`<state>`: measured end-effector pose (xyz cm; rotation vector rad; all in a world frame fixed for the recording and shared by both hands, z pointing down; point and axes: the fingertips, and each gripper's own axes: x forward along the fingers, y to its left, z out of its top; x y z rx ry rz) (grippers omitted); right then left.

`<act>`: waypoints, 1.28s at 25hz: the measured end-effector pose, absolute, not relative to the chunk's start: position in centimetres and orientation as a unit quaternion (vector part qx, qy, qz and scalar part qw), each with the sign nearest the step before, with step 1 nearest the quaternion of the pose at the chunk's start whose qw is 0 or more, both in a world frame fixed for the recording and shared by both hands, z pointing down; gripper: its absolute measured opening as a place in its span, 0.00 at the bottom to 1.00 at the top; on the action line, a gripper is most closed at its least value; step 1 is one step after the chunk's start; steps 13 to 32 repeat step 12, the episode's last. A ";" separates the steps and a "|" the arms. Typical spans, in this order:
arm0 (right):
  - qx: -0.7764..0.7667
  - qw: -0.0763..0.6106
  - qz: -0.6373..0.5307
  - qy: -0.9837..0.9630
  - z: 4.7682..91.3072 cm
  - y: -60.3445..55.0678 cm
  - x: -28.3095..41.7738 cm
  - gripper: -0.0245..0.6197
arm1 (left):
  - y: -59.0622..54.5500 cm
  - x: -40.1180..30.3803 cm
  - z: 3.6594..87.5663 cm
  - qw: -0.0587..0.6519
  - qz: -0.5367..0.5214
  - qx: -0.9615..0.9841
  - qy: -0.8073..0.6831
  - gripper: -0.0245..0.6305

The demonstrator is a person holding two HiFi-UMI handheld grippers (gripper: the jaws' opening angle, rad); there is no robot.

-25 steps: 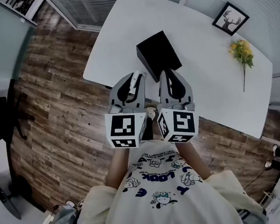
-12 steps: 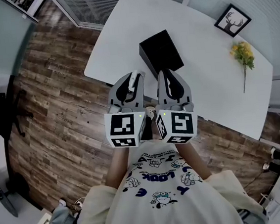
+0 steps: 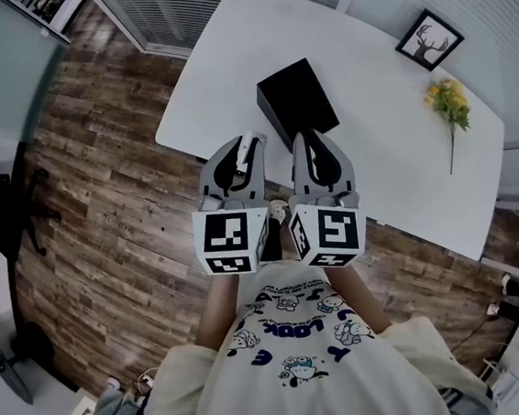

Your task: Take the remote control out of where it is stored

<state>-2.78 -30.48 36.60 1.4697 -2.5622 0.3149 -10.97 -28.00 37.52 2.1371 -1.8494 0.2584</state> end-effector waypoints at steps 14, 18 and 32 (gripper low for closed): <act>0.492 0.085 0.104 -0.860 36.4 -30.6 -3.3 0.12 | -28.0 -11.2 37.4 0.151 0.091 0.745 -0.644 0.15; 0.492 0.085 0.104 -0.860 36.4 -30.6 -3.3 0.12 | -28.0 -11.2 37.4 0.151 0.091 0.745 -0.644 0.15; 0.492 0.085 0.104 -0.860 36.4 -30.6 -3.3 0.12 | -28.0 -11.2 37.4 0.151 0.091 0.745 -0.644 0.15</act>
